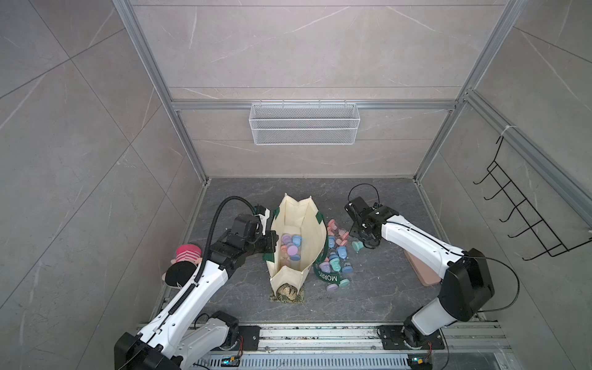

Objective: Put the hourglass into the canvas bag
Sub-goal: Pick up the hourglass from the center of the board.

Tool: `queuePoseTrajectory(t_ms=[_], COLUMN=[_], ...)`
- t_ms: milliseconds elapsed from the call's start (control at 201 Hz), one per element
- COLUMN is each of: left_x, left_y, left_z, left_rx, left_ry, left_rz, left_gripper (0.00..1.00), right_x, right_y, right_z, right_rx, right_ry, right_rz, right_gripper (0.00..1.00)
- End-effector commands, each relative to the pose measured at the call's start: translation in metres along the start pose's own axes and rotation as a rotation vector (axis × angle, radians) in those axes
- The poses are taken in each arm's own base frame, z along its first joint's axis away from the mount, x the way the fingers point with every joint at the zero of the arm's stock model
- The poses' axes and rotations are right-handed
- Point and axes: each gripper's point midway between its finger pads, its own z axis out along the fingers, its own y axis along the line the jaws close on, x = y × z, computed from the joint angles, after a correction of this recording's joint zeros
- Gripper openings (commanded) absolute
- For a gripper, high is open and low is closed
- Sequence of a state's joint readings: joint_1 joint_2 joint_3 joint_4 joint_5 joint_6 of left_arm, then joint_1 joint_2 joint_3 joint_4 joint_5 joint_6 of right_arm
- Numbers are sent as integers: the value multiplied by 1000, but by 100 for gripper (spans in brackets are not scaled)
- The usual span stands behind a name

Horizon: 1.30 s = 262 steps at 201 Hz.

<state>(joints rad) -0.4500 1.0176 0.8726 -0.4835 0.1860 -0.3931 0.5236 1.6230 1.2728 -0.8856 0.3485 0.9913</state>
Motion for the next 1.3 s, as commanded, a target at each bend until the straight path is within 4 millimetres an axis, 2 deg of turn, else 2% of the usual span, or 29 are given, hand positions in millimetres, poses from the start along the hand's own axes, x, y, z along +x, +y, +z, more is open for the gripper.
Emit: queuePoseTrajectory(t_ms=[0,209,443,1299], left_x=[-10,-10,-9,-8], left_y=[-13,-13,-13,-13], left_z=[-9,-9,-8,-8], left_rx=[45,47,45,43], left_ry=[-41,-41,-39,-37], left_rz=[28,29,31,32], left_gripper=[0,0,0,0], right_x=[4,13,21,44], right_y=[1,0,1,-23], right_z=[17,52,76,106], right_rx=[15,27,25,89], right_ry=[34,106,159,230], right_rz=[4,24,30,46], right_gripper=[67,66,66,57])
